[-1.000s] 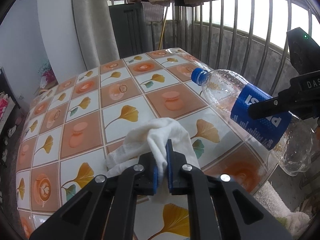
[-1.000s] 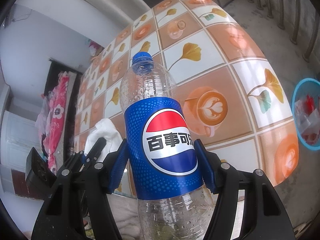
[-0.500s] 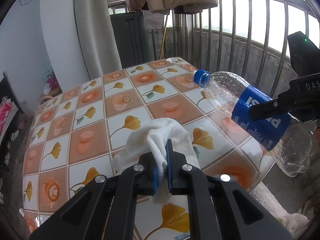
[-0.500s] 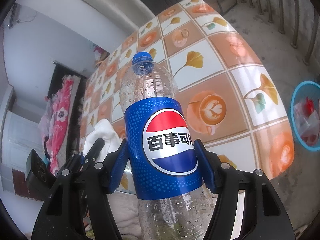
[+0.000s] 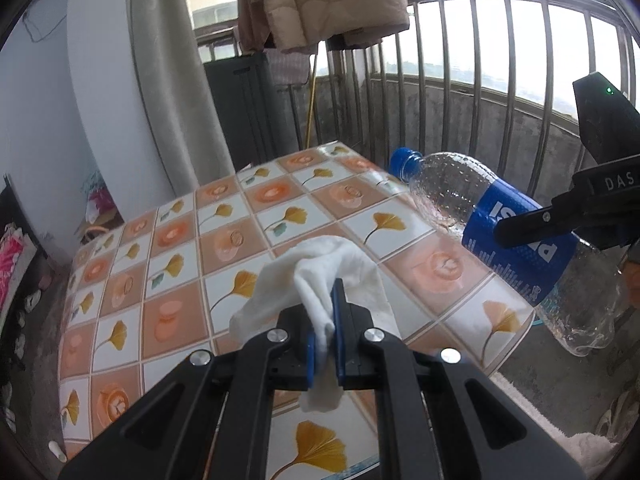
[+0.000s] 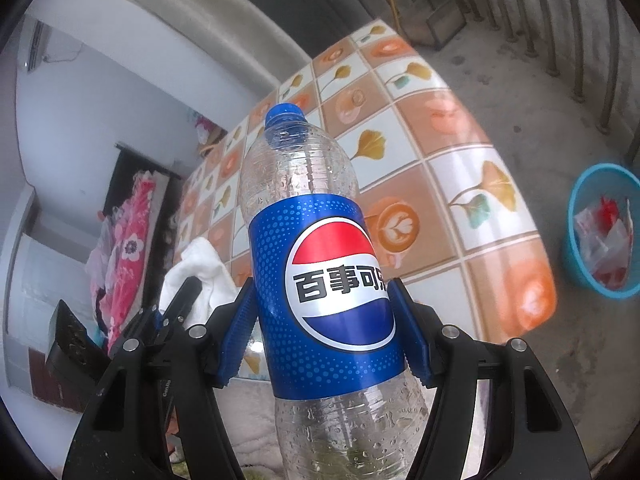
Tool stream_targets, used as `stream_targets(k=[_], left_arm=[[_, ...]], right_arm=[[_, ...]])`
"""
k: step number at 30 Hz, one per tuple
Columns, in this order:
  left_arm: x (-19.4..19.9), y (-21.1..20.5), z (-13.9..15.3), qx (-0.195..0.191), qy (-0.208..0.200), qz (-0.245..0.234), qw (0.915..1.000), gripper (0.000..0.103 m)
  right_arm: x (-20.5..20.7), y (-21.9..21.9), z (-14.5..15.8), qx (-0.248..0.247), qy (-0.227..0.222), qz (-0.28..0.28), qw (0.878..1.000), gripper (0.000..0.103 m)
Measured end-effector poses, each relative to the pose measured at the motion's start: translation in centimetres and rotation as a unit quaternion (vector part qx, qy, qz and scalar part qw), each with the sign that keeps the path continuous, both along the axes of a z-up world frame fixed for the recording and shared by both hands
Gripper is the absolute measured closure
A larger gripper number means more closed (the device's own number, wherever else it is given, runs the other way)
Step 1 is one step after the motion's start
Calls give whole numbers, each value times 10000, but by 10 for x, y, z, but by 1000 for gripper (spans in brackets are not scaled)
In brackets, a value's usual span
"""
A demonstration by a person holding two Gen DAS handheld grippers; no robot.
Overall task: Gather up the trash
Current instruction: 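Lift the glove and Pepsi bottle and carry both toward the blue wastebasket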
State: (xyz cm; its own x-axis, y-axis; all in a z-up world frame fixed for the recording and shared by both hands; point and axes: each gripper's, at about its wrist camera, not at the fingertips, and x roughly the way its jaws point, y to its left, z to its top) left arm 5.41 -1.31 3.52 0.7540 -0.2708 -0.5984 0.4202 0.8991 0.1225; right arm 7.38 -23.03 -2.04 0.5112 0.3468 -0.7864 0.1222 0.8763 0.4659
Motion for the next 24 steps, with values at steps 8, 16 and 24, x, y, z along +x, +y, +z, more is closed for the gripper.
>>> stream_targets(k=[8, 16, 24], left_arm=[[-6, -31, 16, 30, -222, -382, 9990, 96], [-3, -80, 32, -160, -189, -1058, 9941, 96], [10, -162, 39, -438, 351, -1992, 9783, 96]], right_arm=[[-27, -35, 14, 54, -244, -407, 9989, 42], [-67, -86, 29, 55, -491, -1132, 9923, 42], [-125, -158, 35, 77, -728, -2216, 9724, 42]])
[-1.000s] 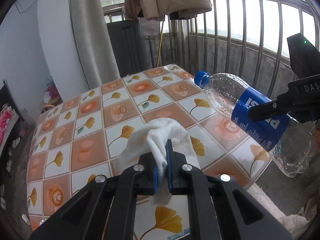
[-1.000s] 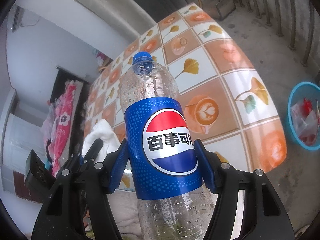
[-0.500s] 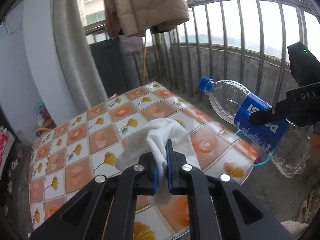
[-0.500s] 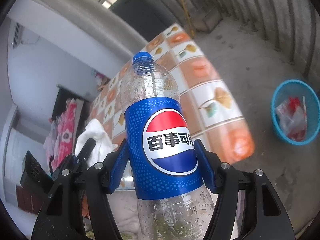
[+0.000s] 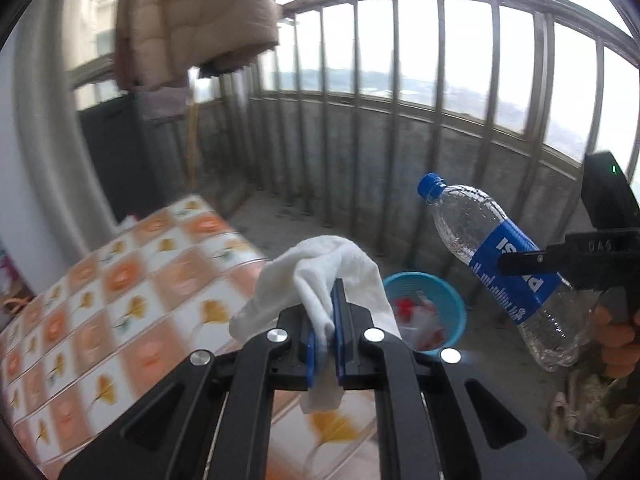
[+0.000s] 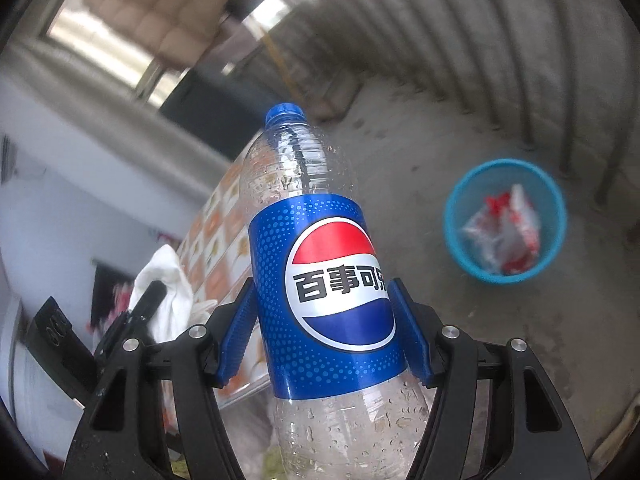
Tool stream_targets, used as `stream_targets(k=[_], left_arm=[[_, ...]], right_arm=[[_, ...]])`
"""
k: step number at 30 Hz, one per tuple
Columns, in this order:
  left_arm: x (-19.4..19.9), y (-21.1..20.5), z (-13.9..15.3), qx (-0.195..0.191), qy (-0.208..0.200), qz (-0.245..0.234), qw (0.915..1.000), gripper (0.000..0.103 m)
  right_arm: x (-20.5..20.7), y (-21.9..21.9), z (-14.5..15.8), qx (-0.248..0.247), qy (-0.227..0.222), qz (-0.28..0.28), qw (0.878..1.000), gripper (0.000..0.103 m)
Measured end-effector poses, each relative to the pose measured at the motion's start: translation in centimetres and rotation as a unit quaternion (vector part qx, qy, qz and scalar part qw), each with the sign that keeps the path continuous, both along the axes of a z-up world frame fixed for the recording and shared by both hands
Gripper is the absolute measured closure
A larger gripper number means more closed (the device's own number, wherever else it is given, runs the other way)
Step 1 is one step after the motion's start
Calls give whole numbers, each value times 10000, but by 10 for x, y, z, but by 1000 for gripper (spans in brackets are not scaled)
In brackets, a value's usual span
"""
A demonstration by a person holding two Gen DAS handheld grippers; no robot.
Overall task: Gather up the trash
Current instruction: 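Lift the glove and Pepsi bottle and carry both toward the blue wastebasket, then open both grippers to drop the glove and bottle into the wastebasket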
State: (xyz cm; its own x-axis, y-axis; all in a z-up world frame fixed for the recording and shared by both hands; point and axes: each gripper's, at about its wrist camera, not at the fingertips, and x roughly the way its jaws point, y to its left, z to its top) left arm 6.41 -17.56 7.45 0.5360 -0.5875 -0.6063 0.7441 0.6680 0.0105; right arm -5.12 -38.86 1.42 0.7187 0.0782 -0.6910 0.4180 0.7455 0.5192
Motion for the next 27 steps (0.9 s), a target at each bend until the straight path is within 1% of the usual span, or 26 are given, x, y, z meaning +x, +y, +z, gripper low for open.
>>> stream_targets(k=[3, 6, 7, 8, 10, 13, 16, 19, 22, 23, 25, 26, 27], left_arm=[[5, -39, -6, 18, 331, -345, 9989, 96], [14, -75, -16, 82, 713, -600, 9956, 96], [19, -93, -23, 128, 950, -700, 9929, 96], [23, -103, -28, 159, 1104, -751, 9909, 96], [33, -127, -43, 253, 1484, -784, 9855, 96], [51, -168, -73, 465, 2101, -786, 9734, 96], [64, -202, -97, 705, 2358, -741, 9664, 96], [75, -237, -115, 867, 2522, -688, 9613, 96], [82, -266, -130, 1043, 2550, -662, 9590, 96], [85, -277, -137, 1078, 2574, -690, 9578, 93], [90, -291, -150, 1153, 2726, -684, 9527, 74], [92, -298, -157, 1183, 2816, -625, 9502, 55], [94, -303, -162, 1147, 2843, -559, 9502, 47]], right_arm=[[-19, -29, -5, 72, -50, -423, 9991, 42], [-34, -49, -14, 142, -53, -773, 9969, 42], [-37, -52, -18, 177, -52, -845, 9962, 42], [-41, -59, -22, 241, -53, -944, 9952, 42], [-47, -68, -29, 335, -48, -1088, 9935, 42], [-51, -80, -41, 497, 2, -1244, 9910, 42], [-53, -94, -56, 699, 58, -1343, 9885, 42], [-56, -103, -60, 811, 94, -1401, 9868, 42], [-55, -111, -66, 900, 143, -1484, 9847, 42], [-56, -113, -66, 911, 152, -1501, 9843, 42], [-57, -117, -69, 937, 192, -1562, 9831, 42], [-58, -118, -71, 945, 206, -1578, 9827, 42], [-58, -120, -73, 958, 231, -1599, 9822, 42]])
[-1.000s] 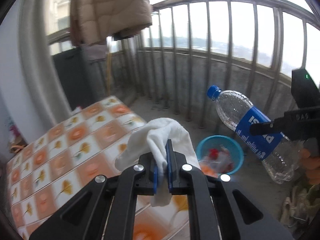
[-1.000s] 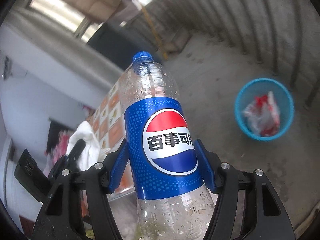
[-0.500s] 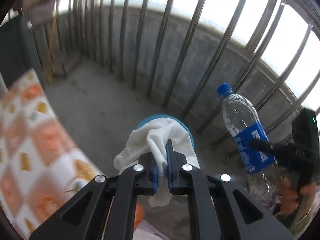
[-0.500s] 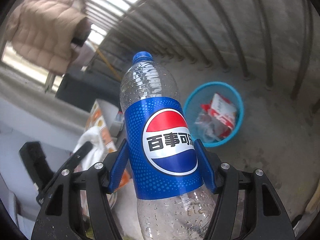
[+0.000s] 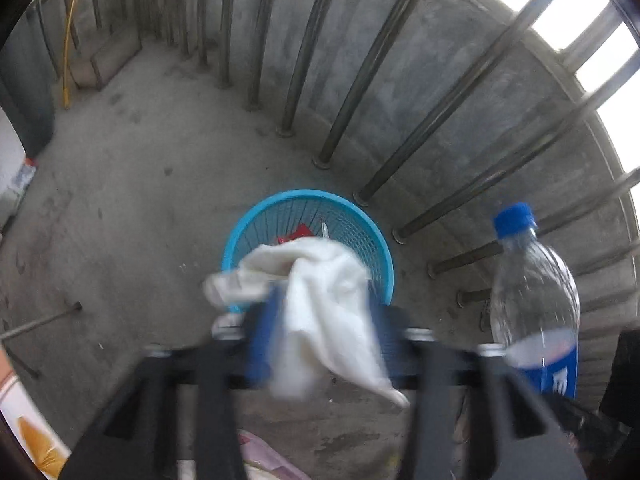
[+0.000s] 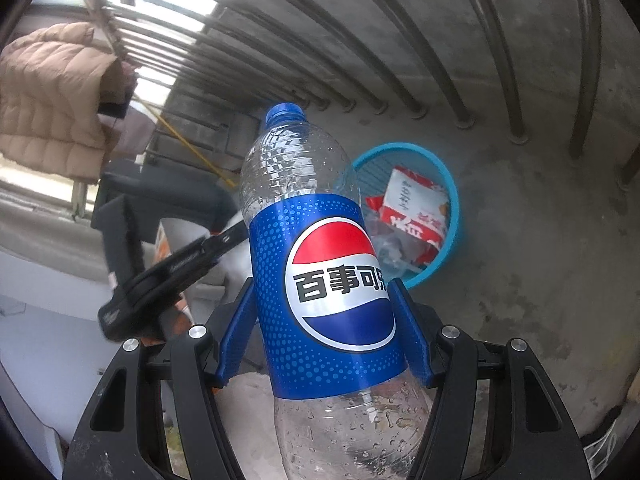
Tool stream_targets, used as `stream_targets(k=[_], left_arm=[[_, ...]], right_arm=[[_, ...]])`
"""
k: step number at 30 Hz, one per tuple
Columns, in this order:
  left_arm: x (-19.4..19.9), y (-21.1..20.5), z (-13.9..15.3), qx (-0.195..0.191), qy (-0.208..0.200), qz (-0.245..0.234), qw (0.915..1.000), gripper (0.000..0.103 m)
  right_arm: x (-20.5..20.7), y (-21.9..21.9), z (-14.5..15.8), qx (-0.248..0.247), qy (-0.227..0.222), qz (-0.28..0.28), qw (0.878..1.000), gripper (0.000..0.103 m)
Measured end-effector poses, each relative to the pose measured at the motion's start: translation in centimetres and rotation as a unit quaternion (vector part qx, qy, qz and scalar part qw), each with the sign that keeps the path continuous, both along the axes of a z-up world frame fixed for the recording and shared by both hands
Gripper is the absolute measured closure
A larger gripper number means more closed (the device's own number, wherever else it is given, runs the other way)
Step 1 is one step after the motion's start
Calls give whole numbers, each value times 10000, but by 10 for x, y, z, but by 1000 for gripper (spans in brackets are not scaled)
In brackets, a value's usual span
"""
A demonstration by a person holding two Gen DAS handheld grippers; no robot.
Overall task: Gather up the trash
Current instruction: 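Open both grippers to drop the glove and bottle into the wastebasket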
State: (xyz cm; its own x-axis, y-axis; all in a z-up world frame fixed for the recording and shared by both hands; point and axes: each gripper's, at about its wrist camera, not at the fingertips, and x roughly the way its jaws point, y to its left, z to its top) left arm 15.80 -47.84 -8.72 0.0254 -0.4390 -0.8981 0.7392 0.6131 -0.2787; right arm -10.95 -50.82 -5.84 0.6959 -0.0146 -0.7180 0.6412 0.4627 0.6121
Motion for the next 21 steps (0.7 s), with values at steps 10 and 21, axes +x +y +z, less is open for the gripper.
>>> stream_targets(k=[10, 21], left_arm=[[9, 33, 31, -423, -18, 185, 9989, 42], [-3, 151, 98, -793, -554, 342, 9947, 33]], right_arm=[[36, -4, -21, 117, 339, 304, 9989, 42], [147, -26, -84, -747, 1718, 895, 9782, 21]])
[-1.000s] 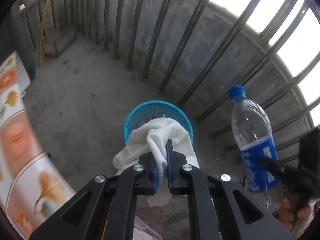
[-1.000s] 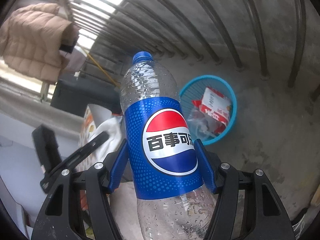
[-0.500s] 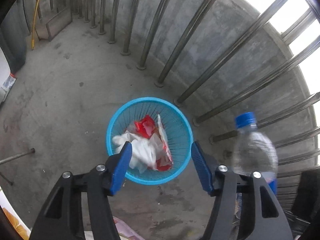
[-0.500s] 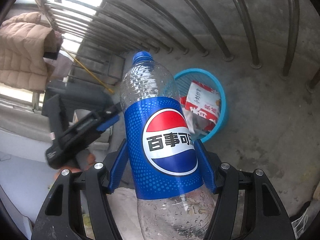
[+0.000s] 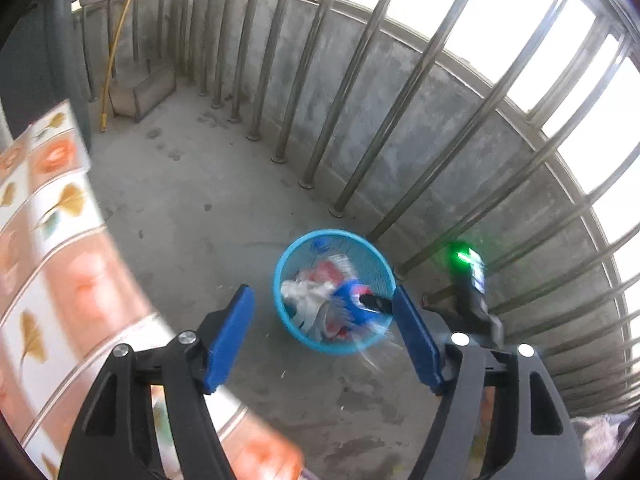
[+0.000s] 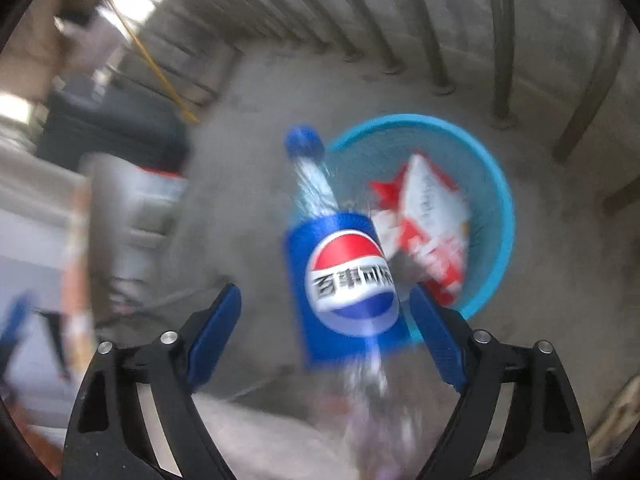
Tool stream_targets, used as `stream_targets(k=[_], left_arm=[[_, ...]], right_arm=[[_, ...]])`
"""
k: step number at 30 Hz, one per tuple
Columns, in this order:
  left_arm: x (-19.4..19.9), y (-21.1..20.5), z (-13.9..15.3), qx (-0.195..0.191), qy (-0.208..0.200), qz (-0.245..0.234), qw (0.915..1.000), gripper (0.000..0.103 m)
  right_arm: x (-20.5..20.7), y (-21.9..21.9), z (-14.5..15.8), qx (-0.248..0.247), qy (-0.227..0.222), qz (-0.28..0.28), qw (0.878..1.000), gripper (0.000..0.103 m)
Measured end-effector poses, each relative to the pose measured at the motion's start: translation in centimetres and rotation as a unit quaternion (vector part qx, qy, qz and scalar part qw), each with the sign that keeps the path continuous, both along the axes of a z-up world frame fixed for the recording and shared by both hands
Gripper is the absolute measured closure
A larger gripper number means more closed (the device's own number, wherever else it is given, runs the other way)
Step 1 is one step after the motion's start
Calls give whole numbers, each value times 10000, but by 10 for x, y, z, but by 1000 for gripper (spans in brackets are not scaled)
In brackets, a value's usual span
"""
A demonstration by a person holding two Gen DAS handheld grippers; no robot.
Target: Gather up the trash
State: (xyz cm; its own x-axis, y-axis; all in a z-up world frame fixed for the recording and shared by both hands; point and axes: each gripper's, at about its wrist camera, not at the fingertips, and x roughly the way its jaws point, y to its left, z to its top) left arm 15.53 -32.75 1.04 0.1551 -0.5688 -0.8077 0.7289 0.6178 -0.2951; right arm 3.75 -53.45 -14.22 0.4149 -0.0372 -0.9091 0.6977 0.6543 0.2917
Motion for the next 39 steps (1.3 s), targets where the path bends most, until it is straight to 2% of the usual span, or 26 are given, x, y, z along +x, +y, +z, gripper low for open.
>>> stream_targets(k=[3, 6, 10, 13, 19, 24, 27, 30, 31, 33, 34, 36, 39], left_arm=[[-12, 34, 5, -26, -117, 46, 9999, 33], [-32, 69, 9, 42, -704, 123, 9974, 30], [-52, 95, 9, 84, -937, 99, 9955, 29], [-66, 119, 17, -176, -1083, 169, 9938, 26], [-86, 167, 42, -593, -1490, 583, 9853, 8], [-104, 214, 68, -917, -1806, 1178, 9722, 6], [-113, 236, 79, -895, -1910, 1618, 9640, 6], [-124, 260, 87, -883, -2066, 2145, 9505, 6], [-128, 269, 88, -843, -2147, 2406, 9428, 6], [-131, 278, 87, -692, -2282, 2730, 9320, 6], [-133, 280, 85, -424, -2411, 2968, 9230, 6], [-134, 281, 78, -124, -2526, 3141, 9151, 6], [-135, 281, 67, 215, -2442, 3490, 9045, 6]], right_arm=[[-13, 3, 2, -46, -131, -197, 9997, 21], [-32, 15, 16, -366, -257, -238, 9987, 21], [-66, 31, 39, -814, -314, -299, 9957, 21], [-88, 47, 60, -1116, -464, -345, 9921, 21], [-109, 86, 107, -1499, -894, -59, 9846, 21], [-121, 151, 167, -2178, -1553, 565, 9619, 13], [-126, 193, 195, -2577, -2005, 935, 9406, 8], [-130, 233, 217, -2863, -2346, 1291, 9200, 8], [-128, 241, 221, -2920, -2417, 1371, 9152, 8], [-129, 267, 230, -3165, -2528, 1497, 9019, 8], [-126, 270, 229, -3208, -2589, 1531, 8981, 8], [-126, 288, 228, -3429, -2673, 1700, 8844, 8], [-115, 311, 220, -3818, -2347, 1936, 8728, 8]])
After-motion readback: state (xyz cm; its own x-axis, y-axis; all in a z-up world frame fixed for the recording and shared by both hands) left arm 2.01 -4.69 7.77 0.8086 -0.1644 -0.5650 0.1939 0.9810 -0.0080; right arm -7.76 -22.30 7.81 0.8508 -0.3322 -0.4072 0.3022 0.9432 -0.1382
